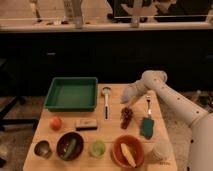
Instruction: Place towel in tray
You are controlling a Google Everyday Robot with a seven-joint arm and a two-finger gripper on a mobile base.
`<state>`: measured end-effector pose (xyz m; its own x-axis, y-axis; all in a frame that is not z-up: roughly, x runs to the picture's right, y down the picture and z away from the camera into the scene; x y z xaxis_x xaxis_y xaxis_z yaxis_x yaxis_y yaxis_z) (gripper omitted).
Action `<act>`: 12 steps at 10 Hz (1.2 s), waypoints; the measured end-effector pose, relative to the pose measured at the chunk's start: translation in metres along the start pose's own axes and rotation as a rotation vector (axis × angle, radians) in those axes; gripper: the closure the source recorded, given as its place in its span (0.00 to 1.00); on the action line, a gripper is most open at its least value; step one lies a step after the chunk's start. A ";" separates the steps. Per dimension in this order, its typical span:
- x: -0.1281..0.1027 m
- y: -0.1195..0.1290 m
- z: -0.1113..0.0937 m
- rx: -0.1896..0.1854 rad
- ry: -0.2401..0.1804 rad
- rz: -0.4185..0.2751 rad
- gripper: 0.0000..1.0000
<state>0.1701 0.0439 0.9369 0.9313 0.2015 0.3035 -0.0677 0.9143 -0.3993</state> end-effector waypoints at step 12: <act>-0.008 -0.011 0.034 -0.039 0.004 -0.041 0.20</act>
<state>0.1509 0.0444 0.9685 0.9344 0.1624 0.3172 -0.0153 0.9076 -0.4196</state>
